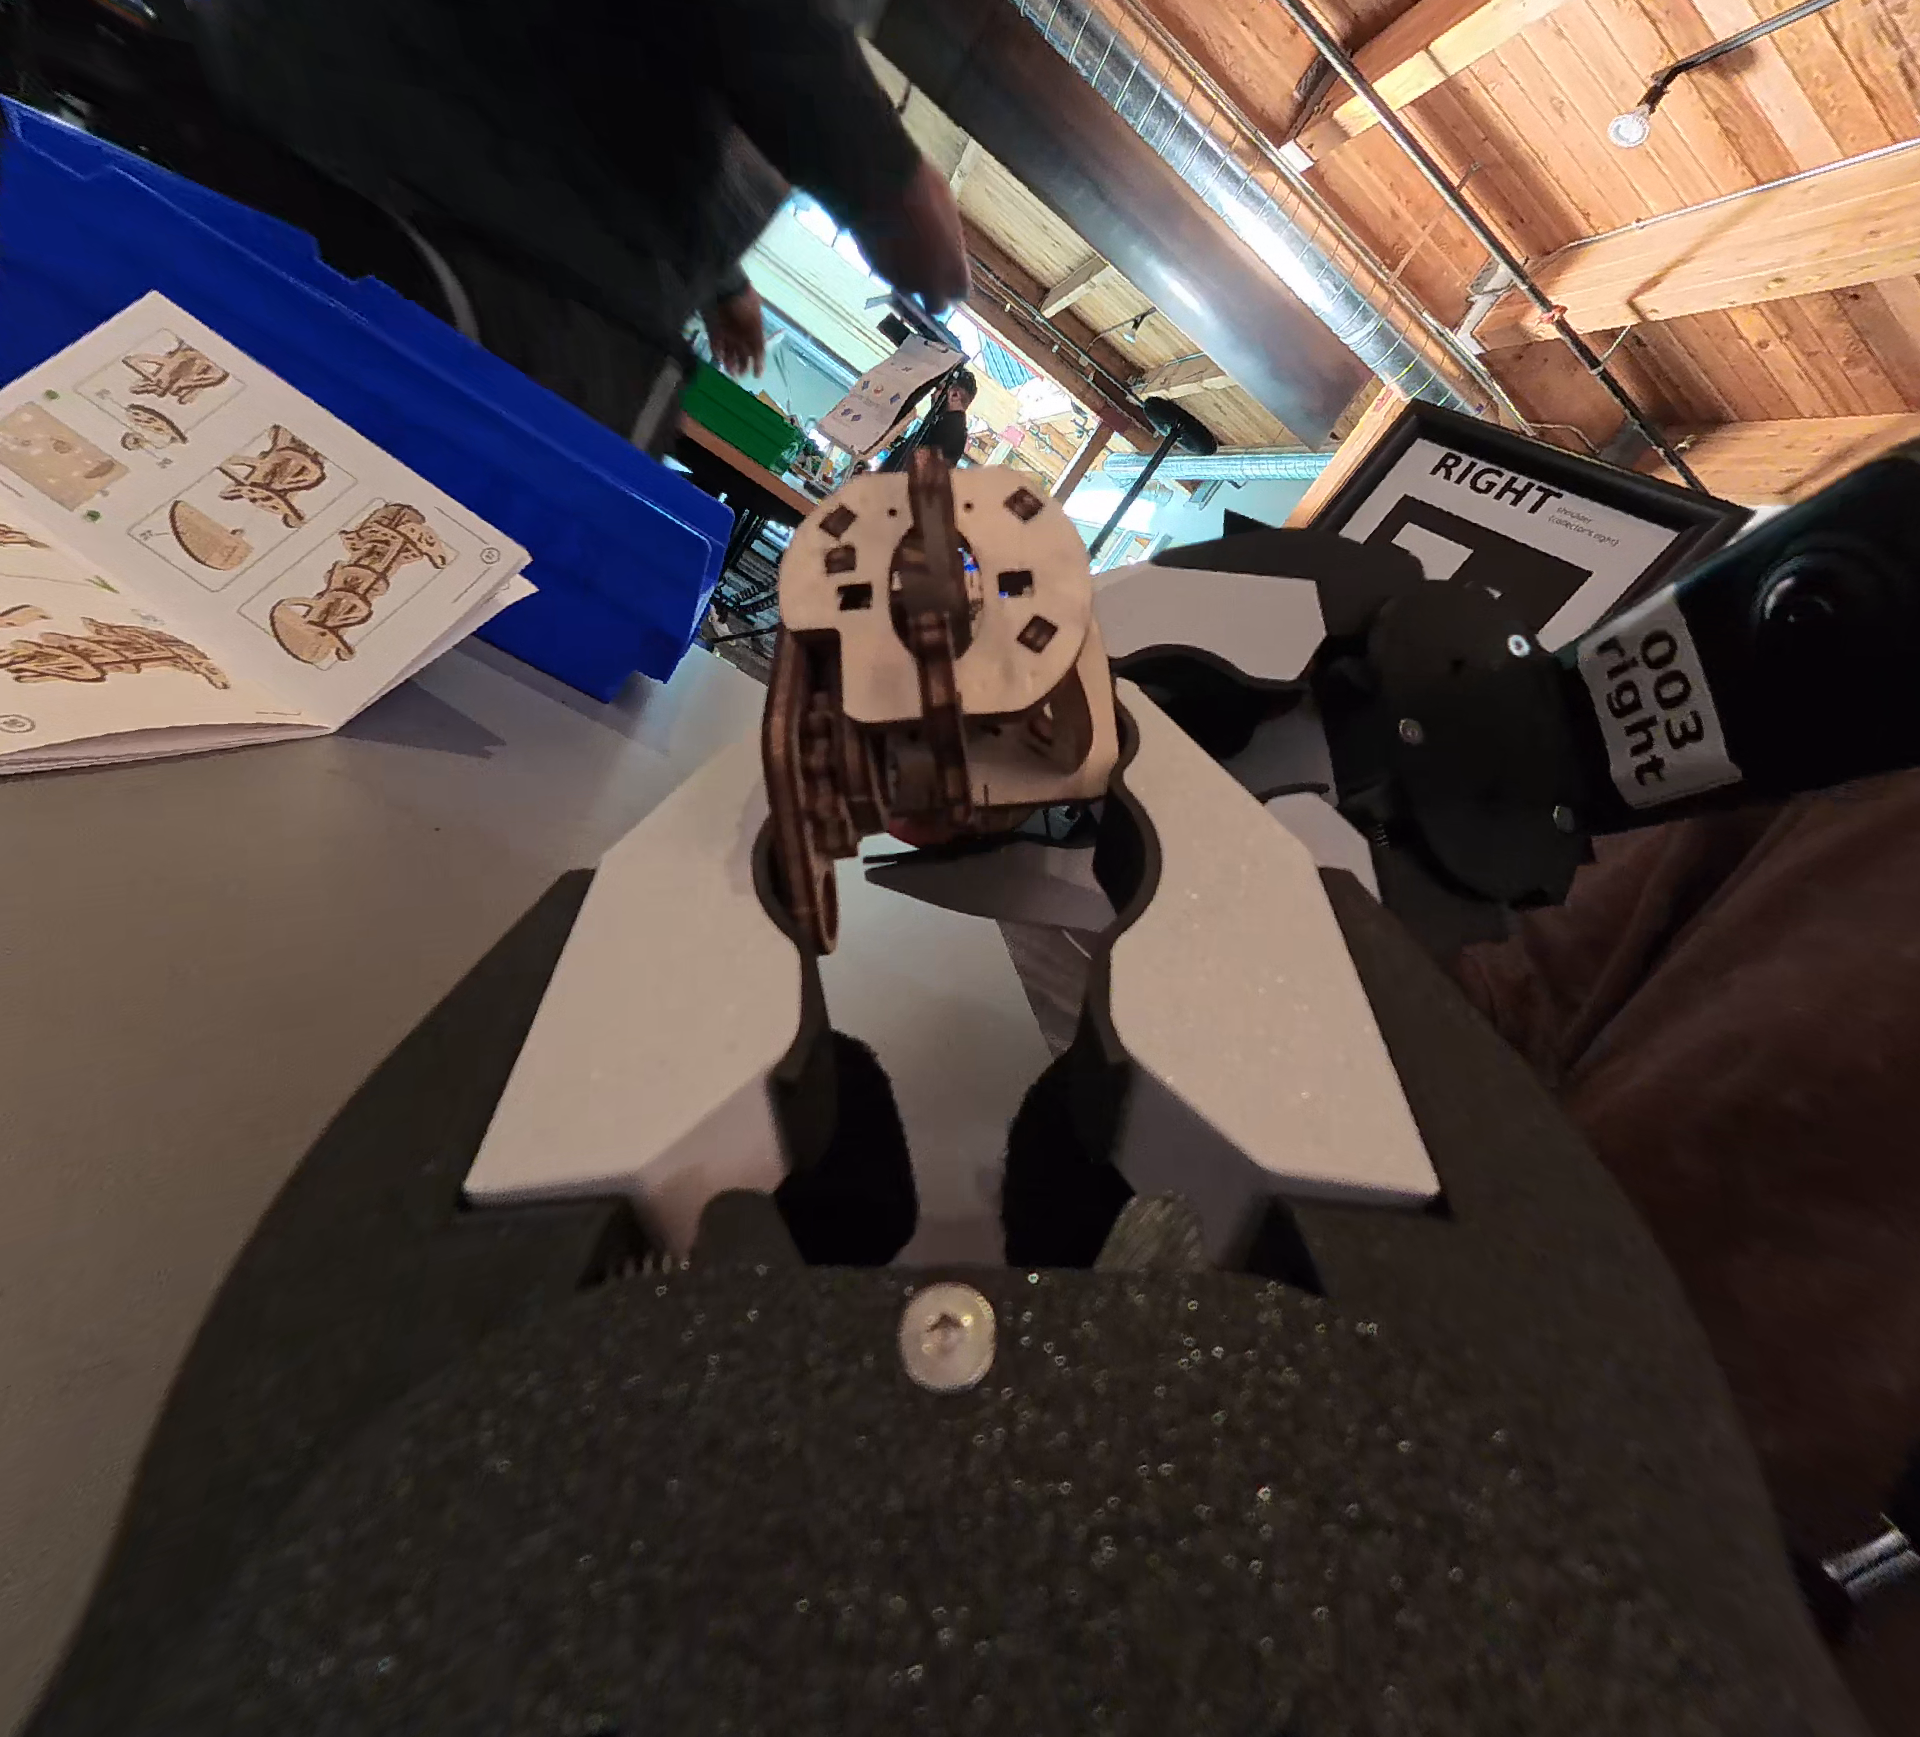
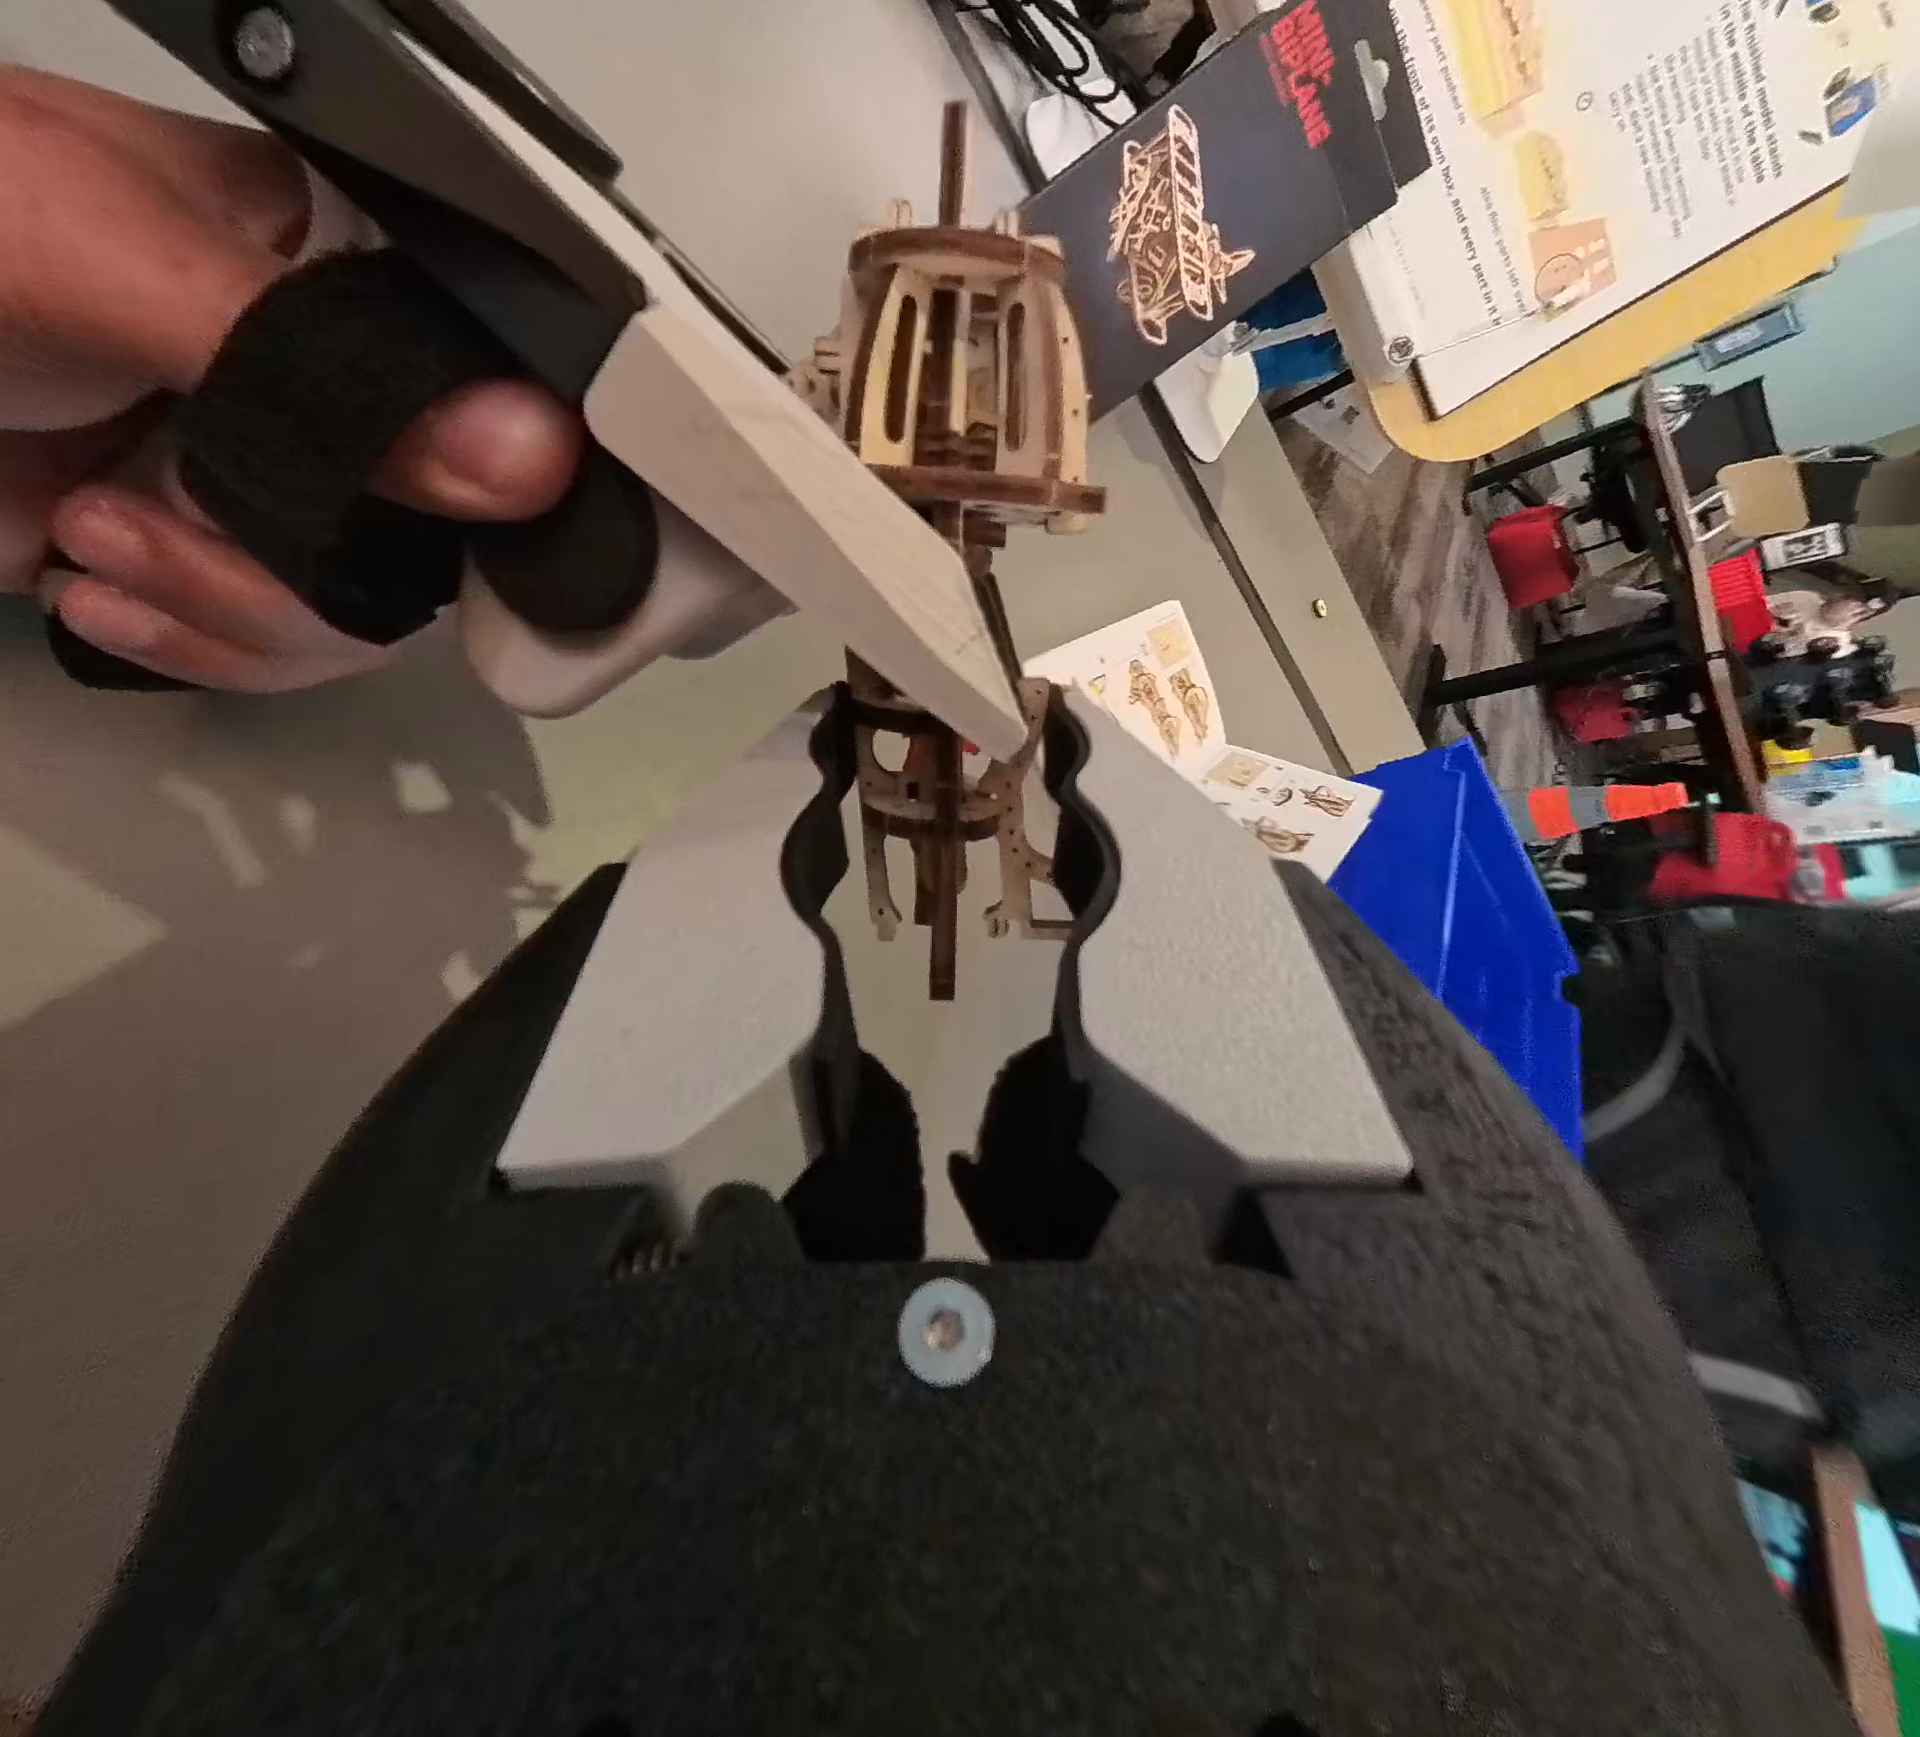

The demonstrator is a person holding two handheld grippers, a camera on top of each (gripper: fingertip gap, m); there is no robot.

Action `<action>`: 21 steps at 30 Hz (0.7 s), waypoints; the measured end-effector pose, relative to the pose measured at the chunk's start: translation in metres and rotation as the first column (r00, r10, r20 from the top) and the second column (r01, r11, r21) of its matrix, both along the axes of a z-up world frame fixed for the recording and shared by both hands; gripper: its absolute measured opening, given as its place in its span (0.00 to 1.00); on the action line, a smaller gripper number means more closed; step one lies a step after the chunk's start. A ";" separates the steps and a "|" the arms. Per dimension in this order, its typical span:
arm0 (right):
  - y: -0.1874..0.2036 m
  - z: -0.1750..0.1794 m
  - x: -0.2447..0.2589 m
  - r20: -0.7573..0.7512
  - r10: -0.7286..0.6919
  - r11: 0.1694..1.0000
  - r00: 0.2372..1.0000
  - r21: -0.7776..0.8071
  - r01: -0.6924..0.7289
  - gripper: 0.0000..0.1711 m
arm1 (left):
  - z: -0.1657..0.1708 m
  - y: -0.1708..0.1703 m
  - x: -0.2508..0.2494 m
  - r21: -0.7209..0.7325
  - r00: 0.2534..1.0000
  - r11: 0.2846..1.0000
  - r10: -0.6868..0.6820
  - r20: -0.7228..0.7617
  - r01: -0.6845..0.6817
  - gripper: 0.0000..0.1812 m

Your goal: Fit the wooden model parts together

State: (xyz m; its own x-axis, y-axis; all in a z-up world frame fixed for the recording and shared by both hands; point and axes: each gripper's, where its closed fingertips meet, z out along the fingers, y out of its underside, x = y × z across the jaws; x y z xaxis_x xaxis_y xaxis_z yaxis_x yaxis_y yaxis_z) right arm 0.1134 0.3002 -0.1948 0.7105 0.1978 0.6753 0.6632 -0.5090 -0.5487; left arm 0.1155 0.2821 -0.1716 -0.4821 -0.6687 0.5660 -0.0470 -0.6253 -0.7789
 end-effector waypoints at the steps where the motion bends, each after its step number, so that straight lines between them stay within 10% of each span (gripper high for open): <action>1: 0.000 0.000 0.000 -0.011 0.001 1.000 1.000 0.001 -0.001 0.21 | 0.001 0.000 0.000 -0.006 1.000 1.000 -0.001 0.003 0.001 0.27; 15: -0.003 0.000 -0.007 -0.065 0.039 0.999 0.997 0.010 -0.038 0.25 | -0.001 0.000 -0.001 0.130 0.999 0.991 0.036 -0.002 -0.036 0.27; 21: -0.026 0.030 -0.017 -0.424 0.209 0.978 0.881 0.067 -0.199 0.28 | 0.008 -0.003 -0.011 0.237 0.999 0.971 -0.011 0.035 0.002 0.27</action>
State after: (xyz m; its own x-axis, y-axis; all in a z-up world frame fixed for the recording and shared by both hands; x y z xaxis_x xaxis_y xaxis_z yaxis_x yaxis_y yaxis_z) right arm 0.0966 0.2739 -0.1644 0.8763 0.3586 0.3216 0.4504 -0.3732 -0.8111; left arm 0.1042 0.2792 -0.1633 -0.5039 -0.7787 0.3738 -0.0197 -0.4223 -0.9062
